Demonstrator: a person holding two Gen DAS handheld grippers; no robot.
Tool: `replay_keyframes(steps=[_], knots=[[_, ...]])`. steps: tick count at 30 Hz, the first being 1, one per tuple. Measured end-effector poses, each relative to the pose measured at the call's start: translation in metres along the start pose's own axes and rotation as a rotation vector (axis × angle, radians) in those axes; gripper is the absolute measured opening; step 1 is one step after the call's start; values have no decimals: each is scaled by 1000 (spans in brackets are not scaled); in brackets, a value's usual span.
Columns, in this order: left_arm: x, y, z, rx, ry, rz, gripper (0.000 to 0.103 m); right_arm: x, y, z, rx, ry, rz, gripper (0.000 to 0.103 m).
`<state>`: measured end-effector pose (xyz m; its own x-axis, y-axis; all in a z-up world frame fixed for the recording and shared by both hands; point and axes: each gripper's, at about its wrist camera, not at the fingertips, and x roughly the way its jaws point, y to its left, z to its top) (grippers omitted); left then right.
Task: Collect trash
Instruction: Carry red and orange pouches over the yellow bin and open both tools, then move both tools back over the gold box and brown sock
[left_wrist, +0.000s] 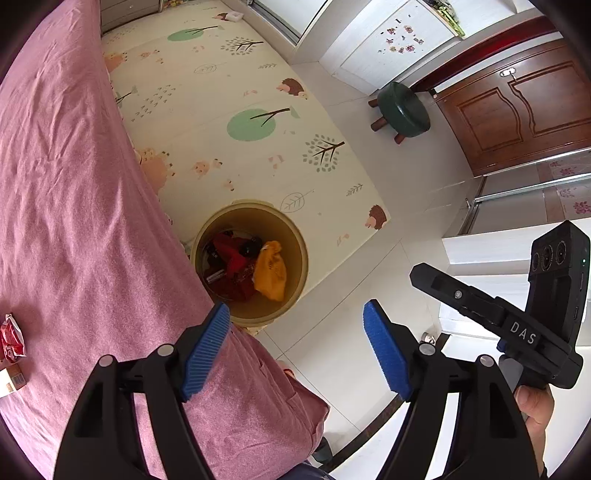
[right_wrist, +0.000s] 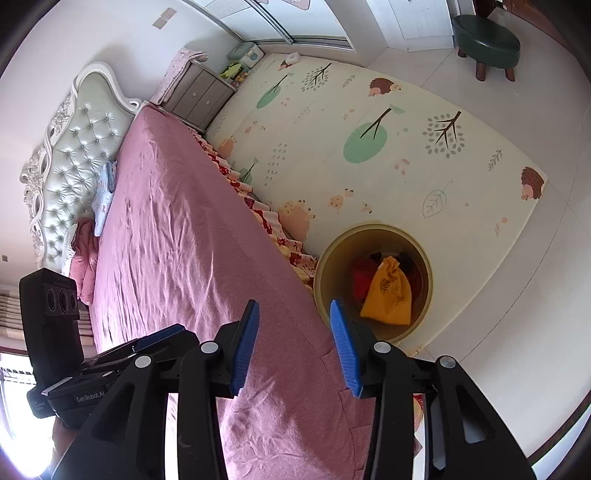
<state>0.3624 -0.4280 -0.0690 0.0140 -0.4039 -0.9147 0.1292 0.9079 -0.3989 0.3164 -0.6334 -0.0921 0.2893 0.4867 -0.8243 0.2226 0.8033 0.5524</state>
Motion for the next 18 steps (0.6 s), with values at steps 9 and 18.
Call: replay_keyframes(steps=[9,18], knots=[[-13,6,-15,-3,-18,-1,80,0,18,-11,-30,24,-7,57],[-50,29,-43,-15,-91,23,86,5,63,-32,-115,51,10,59]])
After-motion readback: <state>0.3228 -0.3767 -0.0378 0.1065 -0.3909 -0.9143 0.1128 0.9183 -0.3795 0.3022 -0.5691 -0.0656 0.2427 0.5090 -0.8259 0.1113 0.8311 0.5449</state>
